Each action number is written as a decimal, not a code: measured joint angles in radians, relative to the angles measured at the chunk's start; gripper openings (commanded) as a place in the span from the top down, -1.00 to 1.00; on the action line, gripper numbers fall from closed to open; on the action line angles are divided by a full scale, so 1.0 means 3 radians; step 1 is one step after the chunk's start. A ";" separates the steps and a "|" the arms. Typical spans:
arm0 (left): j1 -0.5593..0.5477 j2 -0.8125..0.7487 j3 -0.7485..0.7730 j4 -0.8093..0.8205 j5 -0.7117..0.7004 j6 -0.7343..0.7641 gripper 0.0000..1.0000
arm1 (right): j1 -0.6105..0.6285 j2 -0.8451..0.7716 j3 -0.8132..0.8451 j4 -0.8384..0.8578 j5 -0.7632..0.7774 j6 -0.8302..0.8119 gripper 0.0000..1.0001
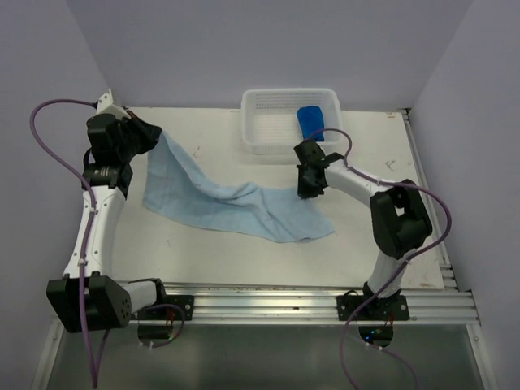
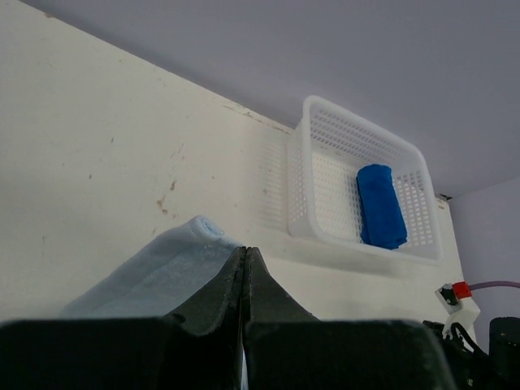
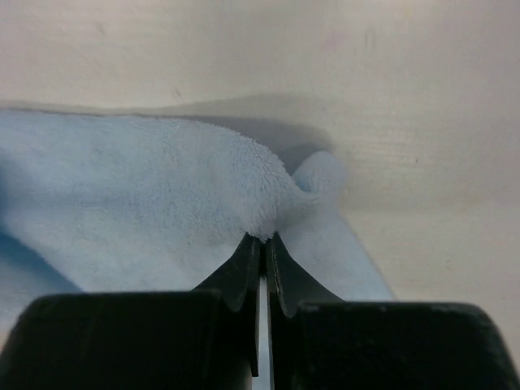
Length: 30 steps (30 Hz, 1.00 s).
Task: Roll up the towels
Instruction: Flatten the towel
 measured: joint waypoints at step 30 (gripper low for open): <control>0.0137 -0.0771 -0.1619 0.0435 0.0496 -0.0384 0.62 | 0.0991 -0.3440 -0.2270 0.0435 0.0172 -0.0024 -0.15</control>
